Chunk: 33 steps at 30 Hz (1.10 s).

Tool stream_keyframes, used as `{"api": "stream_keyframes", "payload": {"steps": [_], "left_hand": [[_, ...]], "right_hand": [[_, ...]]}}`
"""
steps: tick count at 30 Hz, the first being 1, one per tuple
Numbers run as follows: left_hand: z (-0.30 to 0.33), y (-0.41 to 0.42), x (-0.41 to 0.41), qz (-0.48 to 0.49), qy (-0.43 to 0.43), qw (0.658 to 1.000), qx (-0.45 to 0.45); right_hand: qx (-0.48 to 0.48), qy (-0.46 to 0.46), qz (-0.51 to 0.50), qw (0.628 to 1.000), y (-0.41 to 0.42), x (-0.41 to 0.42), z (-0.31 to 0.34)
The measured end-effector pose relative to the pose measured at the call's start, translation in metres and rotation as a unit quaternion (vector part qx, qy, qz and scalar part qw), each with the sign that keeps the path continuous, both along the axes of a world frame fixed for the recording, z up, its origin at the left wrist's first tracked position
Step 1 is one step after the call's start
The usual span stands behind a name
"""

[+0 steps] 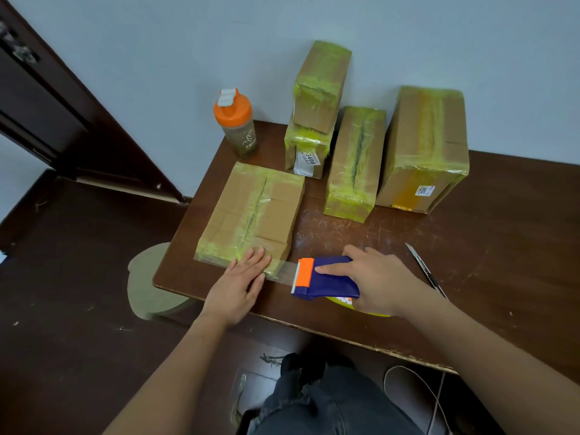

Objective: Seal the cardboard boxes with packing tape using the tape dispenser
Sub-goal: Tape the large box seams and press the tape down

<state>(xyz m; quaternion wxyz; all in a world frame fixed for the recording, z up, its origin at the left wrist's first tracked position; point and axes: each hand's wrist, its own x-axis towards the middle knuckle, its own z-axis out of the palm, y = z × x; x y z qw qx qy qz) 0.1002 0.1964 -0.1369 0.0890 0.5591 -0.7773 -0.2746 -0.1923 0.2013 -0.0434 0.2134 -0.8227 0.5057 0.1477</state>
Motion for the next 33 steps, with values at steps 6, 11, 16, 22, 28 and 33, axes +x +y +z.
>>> {"api": "stream_keyframes", "payload": {"steps": [6,11,16,22,28,33], "left_hand": [[0.001,0.003,-0.003,0.002,0.006,1.0,0.002],[0.001,0.004,-0.006,0.002,0.008,1.0,0.007],[0.006,0.002,-0.006,0.018,0.018,0.999,0.028],[0.005,0.004,-0.009,0.025,0.003,0.999,0.019],[0.013,0.011,-0.029,0.004,-0.112,0.994,0.011],[0.022,0.017,-0.058,-0.031,-0.135,0.99,-0.012]], "right_hand": [[0.0,0.073,0.034,0.997,-0.016,0.027,0.021],[0.06,0.144,0.021,0.987,-0.04,0.069,0.027],[0.106,0.263,0.056,0.957,-0.051,0.099,0.037],[0.107,0.229,-0.065,0.965,-0.056,0.041,0.032],[0.067,0.161,-0.178,0.968,-0.04,0.006,0.019],[0.028,0.15,-0.22,0.964,-0.022,-0.002,0.001]]}}
